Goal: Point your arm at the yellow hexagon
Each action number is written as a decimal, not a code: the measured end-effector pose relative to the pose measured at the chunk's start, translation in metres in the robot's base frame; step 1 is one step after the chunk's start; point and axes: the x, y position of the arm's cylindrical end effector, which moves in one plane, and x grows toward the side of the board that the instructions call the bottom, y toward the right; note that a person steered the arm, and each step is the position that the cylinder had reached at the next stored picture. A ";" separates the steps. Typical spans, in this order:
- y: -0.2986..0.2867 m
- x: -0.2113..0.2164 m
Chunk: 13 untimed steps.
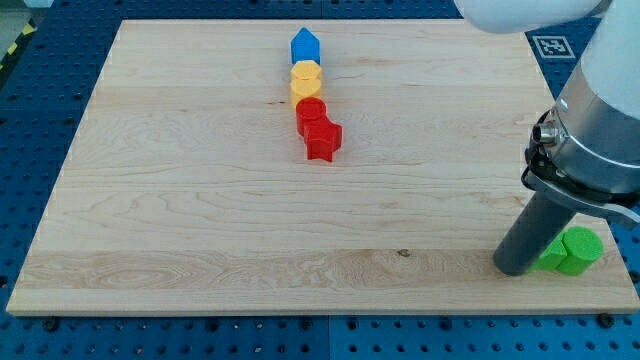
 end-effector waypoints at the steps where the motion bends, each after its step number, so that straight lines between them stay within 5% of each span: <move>1: -0.017 0.000; 3: -0.071 0.000; 13: -0.070 0.000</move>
